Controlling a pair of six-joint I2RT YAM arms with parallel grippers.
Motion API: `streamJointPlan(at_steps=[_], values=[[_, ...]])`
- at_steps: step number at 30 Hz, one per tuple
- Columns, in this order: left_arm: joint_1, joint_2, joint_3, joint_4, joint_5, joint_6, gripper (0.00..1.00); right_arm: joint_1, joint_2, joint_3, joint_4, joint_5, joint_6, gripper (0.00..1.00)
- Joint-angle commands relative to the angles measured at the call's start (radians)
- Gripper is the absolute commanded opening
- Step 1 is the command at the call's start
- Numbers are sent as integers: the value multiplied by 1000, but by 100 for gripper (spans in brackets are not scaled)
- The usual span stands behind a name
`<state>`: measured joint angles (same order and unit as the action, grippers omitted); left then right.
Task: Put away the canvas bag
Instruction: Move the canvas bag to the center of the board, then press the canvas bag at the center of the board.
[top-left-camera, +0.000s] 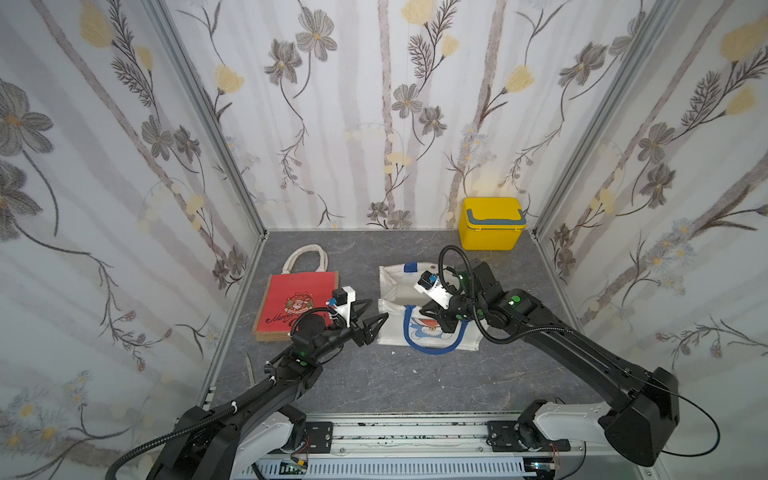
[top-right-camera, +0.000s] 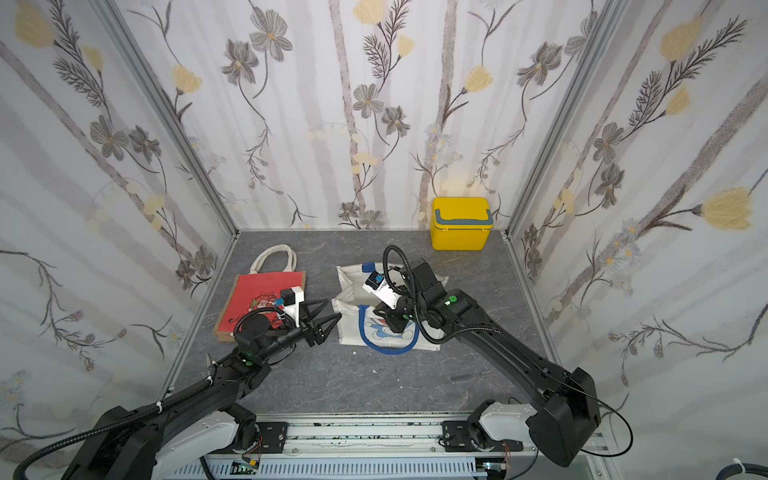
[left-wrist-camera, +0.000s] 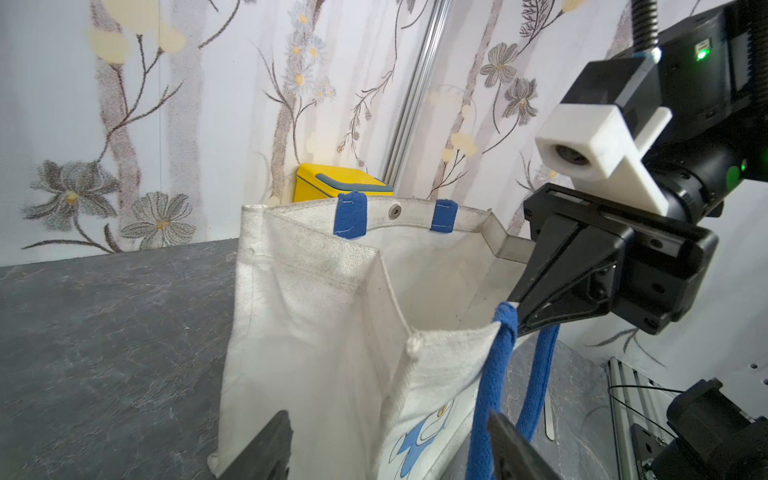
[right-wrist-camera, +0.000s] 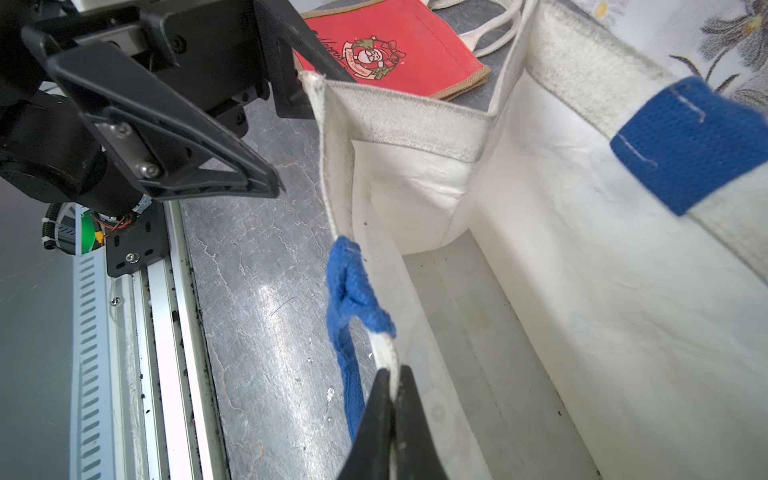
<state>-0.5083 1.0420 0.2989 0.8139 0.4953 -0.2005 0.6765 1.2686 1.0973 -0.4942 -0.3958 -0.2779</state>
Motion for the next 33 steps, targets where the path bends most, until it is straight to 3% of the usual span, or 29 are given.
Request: streamJointPlan(at_steps=[1, 6, 14, 17, 23, 29, 33], values=[[-32, 31, 14, 31, 11, 51, 67, -1, -35, -30, 41, -23, 0, 6], [-52, 102, 34, 68, 20, 58, 57, -2, -69, -51, 51, -27, -4, 14], [-96, 175, 84, 87, 3, 53, 39, -7, -123, -102, 136, -17, 9, 36], [-101, 179, 98, 65, -15, 52, 23, -9, -155, -135, 192, 3, 19, 44], [-104, 149, 91, 37, -23, 38, 0, -9, -204, -197, 294, 52, 34, 57], [-107, 102, 70, -5, -7, 17, 0, -8, -202, -200, 355, 41, 21, 63], [-111, 89, 63, -32, 20, 3, 0, -6, -165, -172, 378, -9, 22, 74]])
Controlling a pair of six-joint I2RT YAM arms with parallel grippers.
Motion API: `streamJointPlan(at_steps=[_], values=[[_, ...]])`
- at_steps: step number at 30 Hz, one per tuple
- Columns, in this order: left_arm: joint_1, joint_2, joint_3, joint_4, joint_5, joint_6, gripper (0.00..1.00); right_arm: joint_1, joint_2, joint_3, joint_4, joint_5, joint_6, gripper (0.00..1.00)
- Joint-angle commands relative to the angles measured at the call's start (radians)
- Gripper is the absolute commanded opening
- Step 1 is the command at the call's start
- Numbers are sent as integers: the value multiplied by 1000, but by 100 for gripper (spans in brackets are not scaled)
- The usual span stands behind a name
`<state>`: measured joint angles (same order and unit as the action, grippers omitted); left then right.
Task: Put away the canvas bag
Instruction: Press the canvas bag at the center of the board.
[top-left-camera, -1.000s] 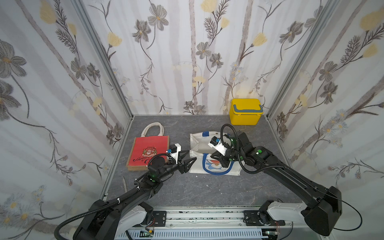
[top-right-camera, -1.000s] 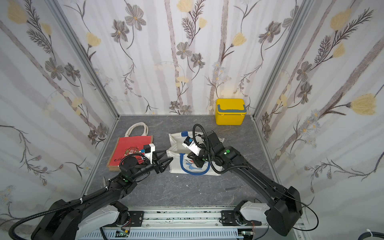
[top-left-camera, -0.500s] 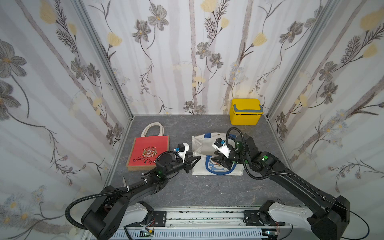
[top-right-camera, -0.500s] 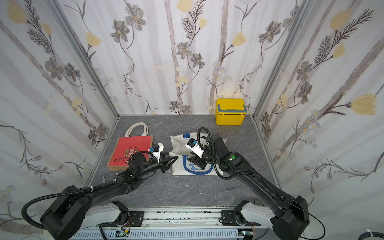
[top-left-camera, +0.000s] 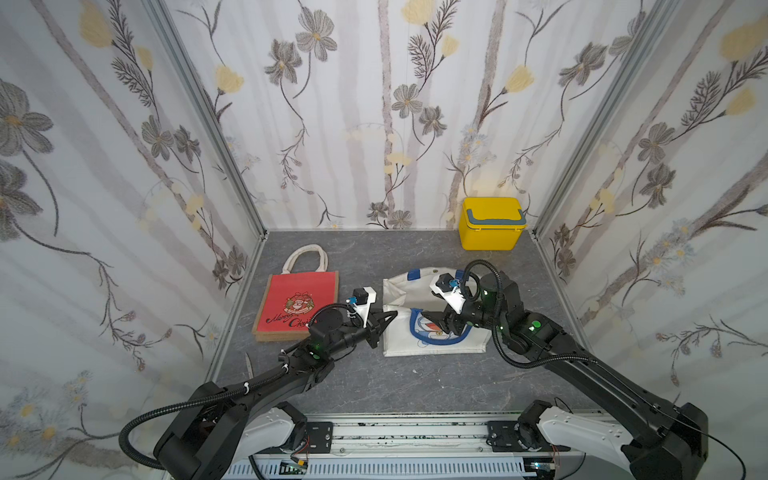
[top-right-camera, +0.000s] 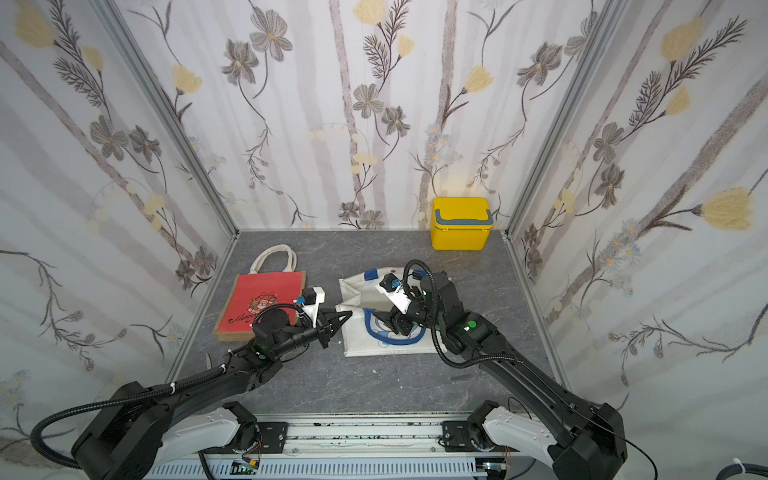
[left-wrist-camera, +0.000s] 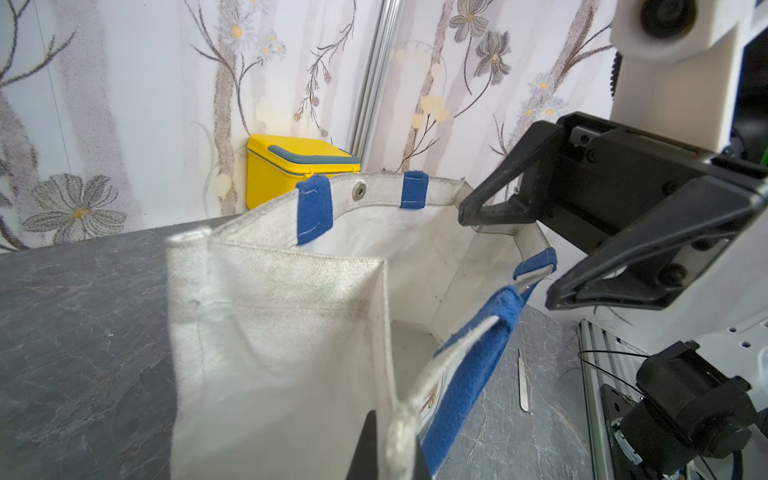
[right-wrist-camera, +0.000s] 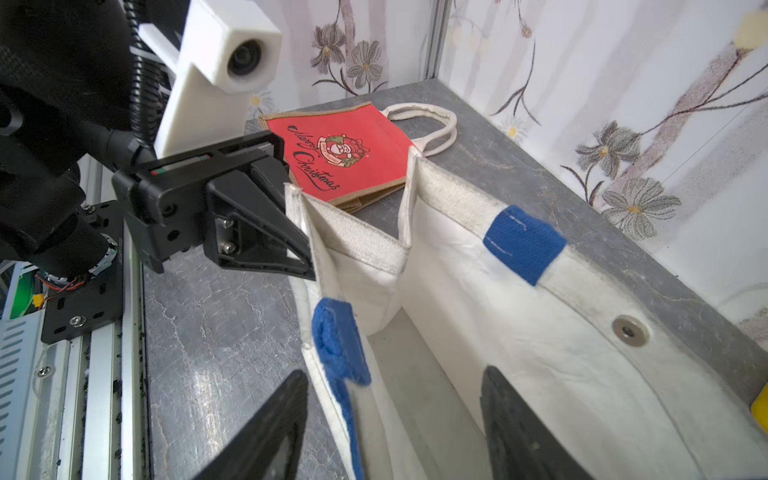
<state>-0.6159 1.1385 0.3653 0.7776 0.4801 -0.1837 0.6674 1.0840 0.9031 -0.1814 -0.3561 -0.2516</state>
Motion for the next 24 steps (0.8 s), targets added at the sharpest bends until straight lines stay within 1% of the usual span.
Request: streamJointPlan(at_steps=[1, 2, 4, 7, 11, 15, 21, 23, 24], values=[[-6, -9, -5, 5, 35, -20, 0, 4, 35, 32, 65, -68, -4, 77], [-7, -11, -8, 3, 37, -24, 0, 7, 54, 47, 62, -87, -6, 80], [-9, -20, -15, 6, 34, -31, 0, 18, 95, 75, 47, -123, -24, 81], [-9, -32, -15, -8, 14, -28, 0, 32, 146, 99, 39, -155, -54, 78], [-9, -22, -11, -12, 3, -21, 0, 38, 203, 121, 43, -188, -86, 72], [-9, -8, -8, -1, 11, -31, 0, 41, 242, 128, 83, -176, -102, 68], [-9, -6, -3, -15, -4, -21, 0, 47, 292, 144, 97, -164, -126, 56], [-9, -8, -5, -18, -11, -22, 0, 47, 302, 146, 95, -161, -136, 50], [-9, -8, -5, -23, -17, -19, 0, 47, 306, 145, 95, -158, -140, 45]])
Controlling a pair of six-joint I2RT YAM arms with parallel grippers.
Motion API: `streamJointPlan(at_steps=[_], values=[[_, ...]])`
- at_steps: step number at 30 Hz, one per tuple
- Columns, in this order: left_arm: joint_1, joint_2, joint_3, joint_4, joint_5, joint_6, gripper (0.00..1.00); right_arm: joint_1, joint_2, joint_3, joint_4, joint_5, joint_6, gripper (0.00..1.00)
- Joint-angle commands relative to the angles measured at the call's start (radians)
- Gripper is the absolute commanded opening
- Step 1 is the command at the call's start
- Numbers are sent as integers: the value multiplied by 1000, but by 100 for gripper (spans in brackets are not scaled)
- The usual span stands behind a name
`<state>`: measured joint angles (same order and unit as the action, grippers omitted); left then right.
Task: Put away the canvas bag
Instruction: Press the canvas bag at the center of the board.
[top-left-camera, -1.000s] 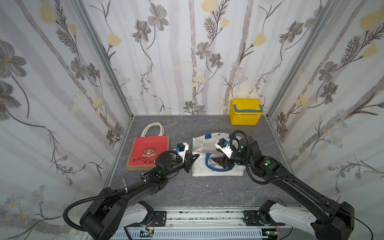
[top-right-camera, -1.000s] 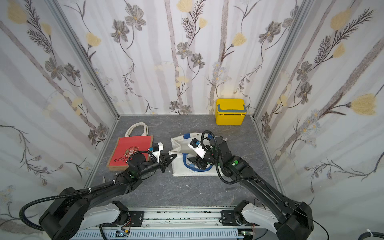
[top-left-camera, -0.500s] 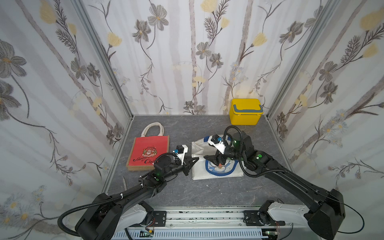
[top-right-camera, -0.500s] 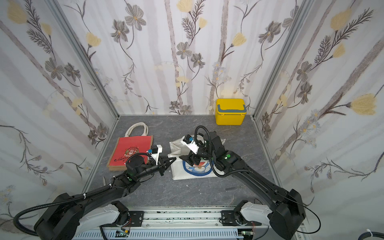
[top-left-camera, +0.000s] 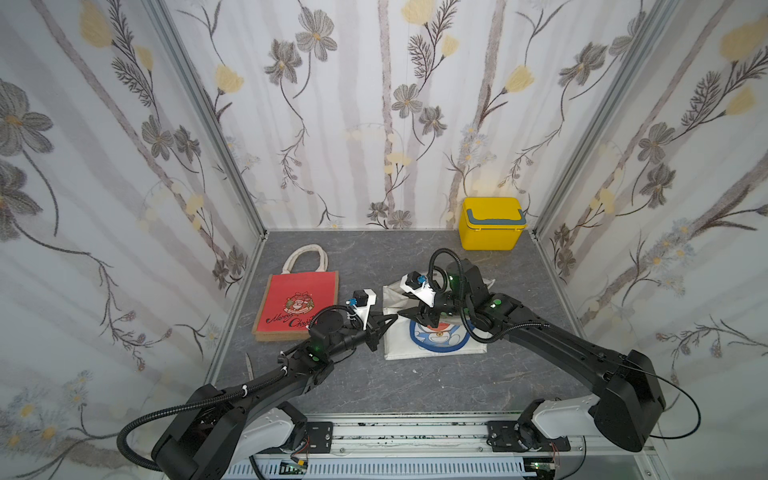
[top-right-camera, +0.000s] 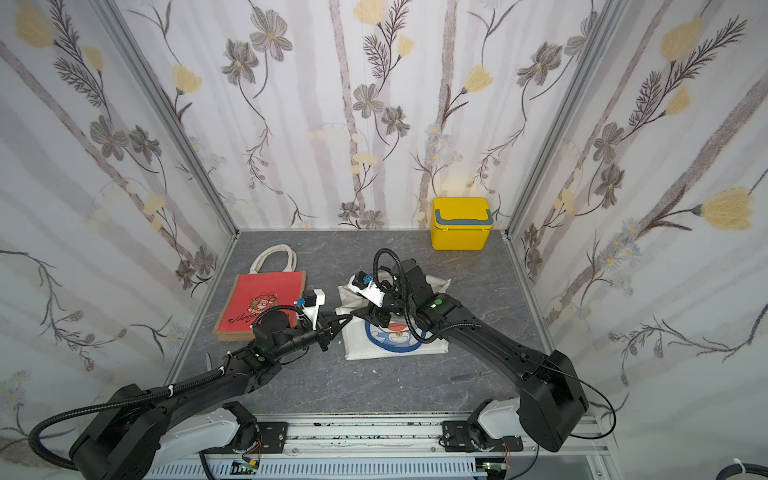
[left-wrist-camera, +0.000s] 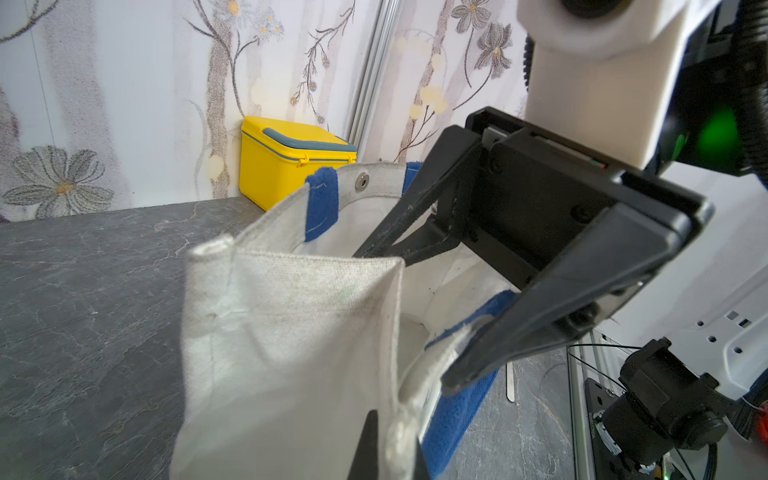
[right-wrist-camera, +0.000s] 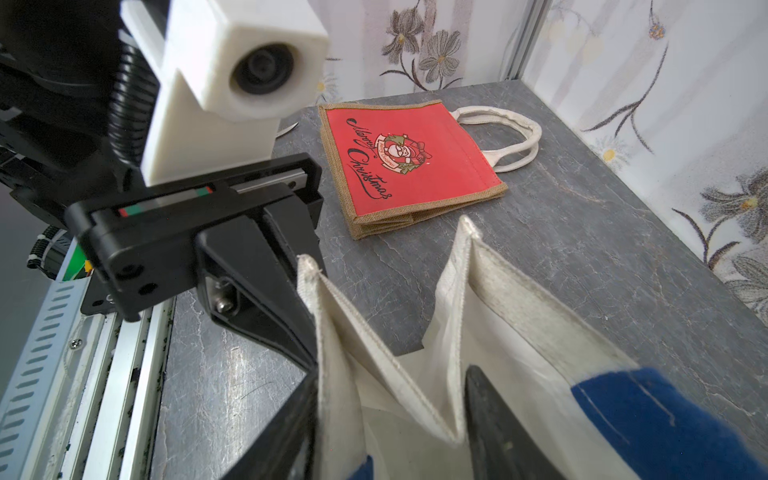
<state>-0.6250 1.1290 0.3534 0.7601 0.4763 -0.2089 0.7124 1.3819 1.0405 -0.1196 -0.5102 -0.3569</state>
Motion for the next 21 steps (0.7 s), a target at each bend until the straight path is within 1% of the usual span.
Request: streamJointPlan(at_steps=[1, 4, 5, 6, 7, 8, 11, 14, 17, 18, 19, 21], values=[[1, 2, 7, -7, -20, 5, 0, 2, 9, 6, 34, -1, -38, 40], [-1, 2, 7, -10, -49, 3, 0, 2, 9, 1, 29, 10, -48, 22], [0, 0, 11, -14, -65, 1, 2, 2, 10, 1, 25, 18, -52, 15], [0, -1, 16, -17, -74, 1, 5, 2, 9, 1, 21, 22, -55, 11], [-1, -3, 18, -23, -81, 6, 10, 2, 9, 1, 18, 25, -57, 9], [0, -4, 22, -29, -88, 11, 17, 2, 8, 1, 16, 27, -57, 8], [0, -13, 25, -58, -124, 53, 44, 2, 3, 7, 1, 20, -57, 5], [0, -34, 8, -59, -184, 118, 61, 2, -7, 15, -18, 14, -57, 5], [1, -41, -16, -31, -258, 187, 85, 1, -22, 13, -31, 3, -56, 6], [0, -35, -22, -15, -265, 216, 91, 1, -26, 12, -38, -7, -58, 7], [-1, -26, -24, 2, -256, 242, 94, 1, -29, 12, -43, -16, -60, 7], [0, 9, -3, 14, -199, 291, 95, 1, -30, 13, -54, -39, -67, 7]])
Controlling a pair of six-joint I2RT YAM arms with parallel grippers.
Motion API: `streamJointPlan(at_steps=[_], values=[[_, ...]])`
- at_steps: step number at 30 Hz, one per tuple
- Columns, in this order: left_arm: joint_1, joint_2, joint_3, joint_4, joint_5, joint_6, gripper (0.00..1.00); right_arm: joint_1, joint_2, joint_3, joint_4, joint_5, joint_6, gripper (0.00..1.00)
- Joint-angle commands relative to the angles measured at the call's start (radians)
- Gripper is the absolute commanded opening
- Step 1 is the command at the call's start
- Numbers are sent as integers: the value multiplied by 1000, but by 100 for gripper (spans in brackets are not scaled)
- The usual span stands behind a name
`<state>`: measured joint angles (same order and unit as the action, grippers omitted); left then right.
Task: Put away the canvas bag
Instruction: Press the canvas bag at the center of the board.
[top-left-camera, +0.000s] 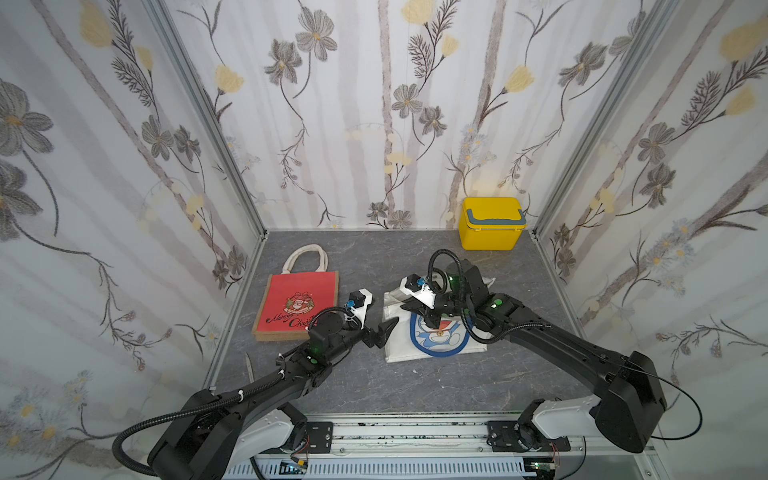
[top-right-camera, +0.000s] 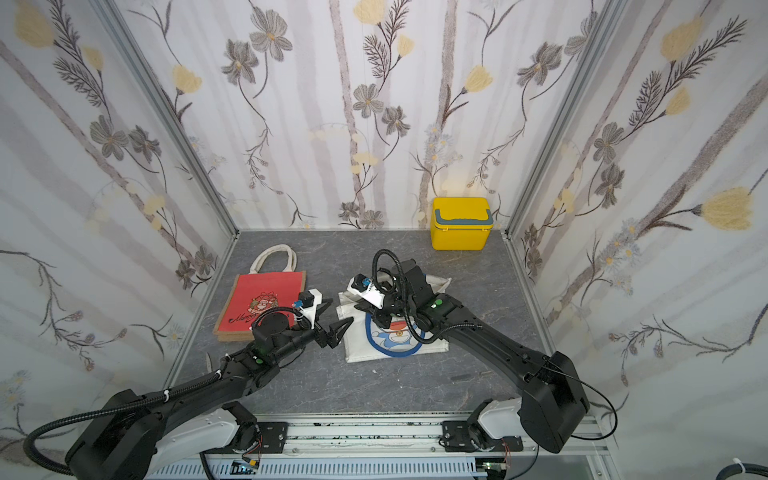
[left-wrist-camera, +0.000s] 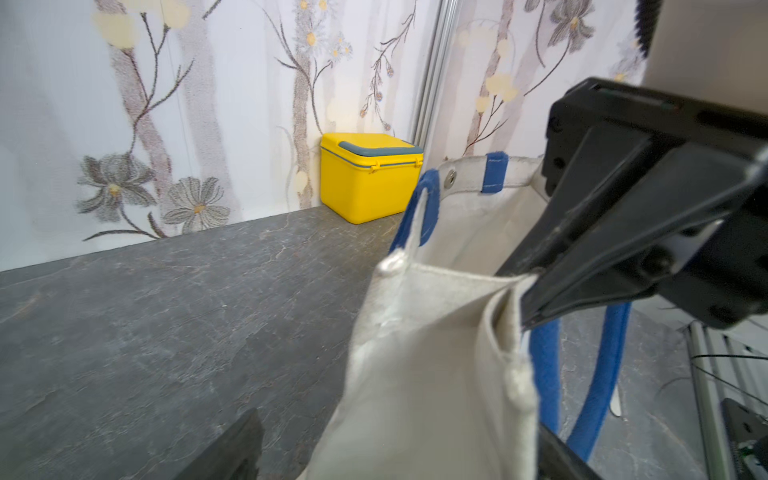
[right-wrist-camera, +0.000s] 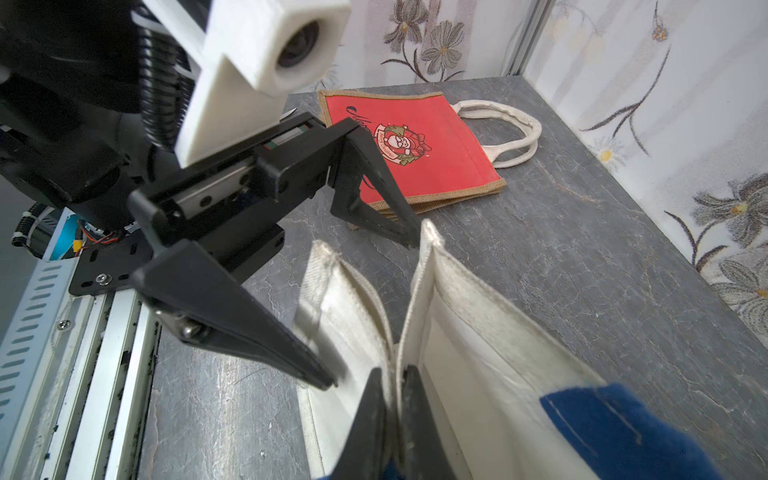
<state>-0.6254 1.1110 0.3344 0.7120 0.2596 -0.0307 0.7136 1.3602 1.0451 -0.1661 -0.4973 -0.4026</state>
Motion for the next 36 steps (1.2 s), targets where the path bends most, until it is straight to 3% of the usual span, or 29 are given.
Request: streamJointPlan(at_steps=[1, 7, 12, 14, 20, 32, 36], values=[[0, 44, 36, 48, 40, 124, 96, 0, -8, 9, -13, -59, -26, 7], [1, 96, 66, 115, 64, 165, 100, -15, -18, 6, -37, -91, -39, 7], [1, 144, 125, 89, 204, 145, 98, -23, -4, 32, -49, -113, -37, 7], [0, 173, 139, 75, 227, 135, 88, -25, -1, 39, -53, -121, -38, 8], [0, 196, 156, 10, 245, 120, 46, -26, -4, 44, -61, -107, -32, 12], [0, 179, 148, 20, 194, 45, 26, -26, -46, 47, -84, 11, -42, 44], [0, 162, 143, 20, 191, 32, 20, -26, -68, 61, -116, 59, -102, 42]])
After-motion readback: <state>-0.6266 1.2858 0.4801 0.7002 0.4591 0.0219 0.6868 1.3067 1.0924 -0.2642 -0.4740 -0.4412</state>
